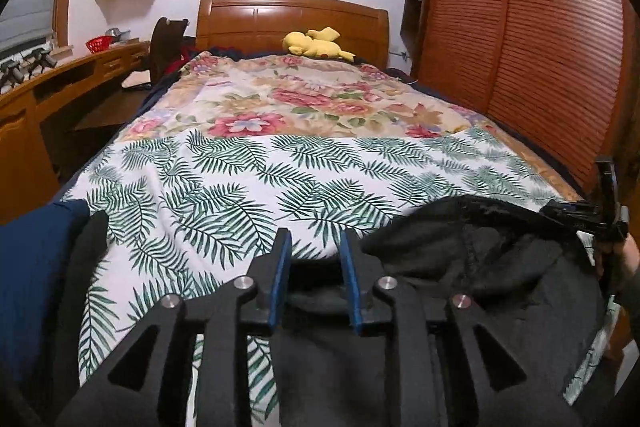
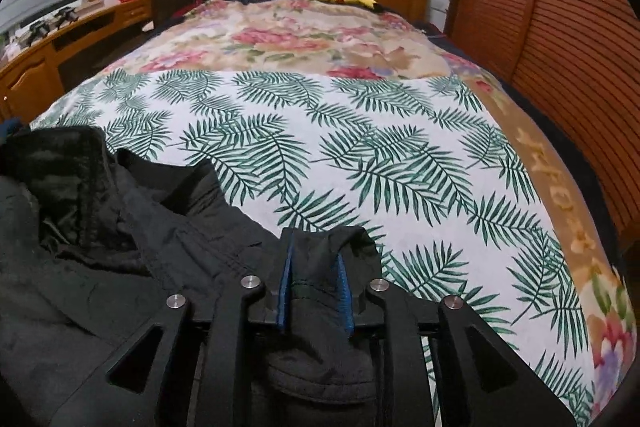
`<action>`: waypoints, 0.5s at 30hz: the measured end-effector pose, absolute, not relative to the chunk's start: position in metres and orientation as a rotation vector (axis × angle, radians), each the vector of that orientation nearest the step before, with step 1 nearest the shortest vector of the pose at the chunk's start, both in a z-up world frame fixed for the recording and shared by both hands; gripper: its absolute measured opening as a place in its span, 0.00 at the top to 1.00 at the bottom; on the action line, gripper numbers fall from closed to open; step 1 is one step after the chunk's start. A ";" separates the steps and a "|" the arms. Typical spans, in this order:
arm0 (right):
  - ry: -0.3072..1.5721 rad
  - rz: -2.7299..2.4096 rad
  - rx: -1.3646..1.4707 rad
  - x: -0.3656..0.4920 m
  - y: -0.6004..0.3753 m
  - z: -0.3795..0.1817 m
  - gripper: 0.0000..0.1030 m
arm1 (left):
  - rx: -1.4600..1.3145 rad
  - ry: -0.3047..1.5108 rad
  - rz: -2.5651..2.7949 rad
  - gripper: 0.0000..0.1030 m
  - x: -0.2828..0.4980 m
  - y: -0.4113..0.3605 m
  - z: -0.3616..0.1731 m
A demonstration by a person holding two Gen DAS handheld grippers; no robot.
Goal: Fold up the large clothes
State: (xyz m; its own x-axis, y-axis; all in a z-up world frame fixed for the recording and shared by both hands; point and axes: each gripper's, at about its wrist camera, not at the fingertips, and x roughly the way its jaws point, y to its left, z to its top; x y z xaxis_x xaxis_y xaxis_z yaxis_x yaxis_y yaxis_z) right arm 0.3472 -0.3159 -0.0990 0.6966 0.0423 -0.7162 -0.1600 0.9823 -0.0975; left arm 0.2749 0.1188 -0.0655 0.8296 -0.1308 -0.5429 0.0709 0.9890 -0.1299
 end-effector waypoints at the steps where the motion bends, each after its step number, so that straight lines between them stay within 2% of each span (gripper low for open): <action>1: 0.804 0.110 -0.147 0.348 -0.316 -0.098 0.75 | -0.113 0.585 -0.112 0.75 0.272 0.120 -0.065; 4: 0.792 0.070 -0.151 0.345 -0.315 -0.090 0.67 | -0.114 0.583 -0.122 0.72 0.262 0.120 -0.064; 6: 0.755 0.038 -0.157 0.341 -0.314 -0.080 0.55 | -0.114 0.584 -0.133 0.70 0.255 0.118 -0.065; 7: 0.736 0.034 -0.147 0.338 -0.313 -0.074 0.54 | -0.119 0.585 -0.140 0.70 0.252 0.117 -0.066; 15: 0.698 0.147 -0.181 0.318 -0.271 -0.053 0.51 | -0.112 0.592 -0.174 0.69 0.235 0.106 -0.069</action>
State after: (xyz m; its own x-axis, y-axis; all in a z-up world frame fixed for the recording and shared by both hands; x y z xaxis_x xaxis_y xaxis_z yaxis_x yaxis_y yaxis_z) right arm 0.3182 -0.2715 -0.0526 0.7570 0.0737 -0.6493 -0.1943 0.9741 -0.1159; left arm 0.2352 0.1063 -0.0695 0.8159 -0.1950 -0.5443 0.1309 0.9793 -0.1546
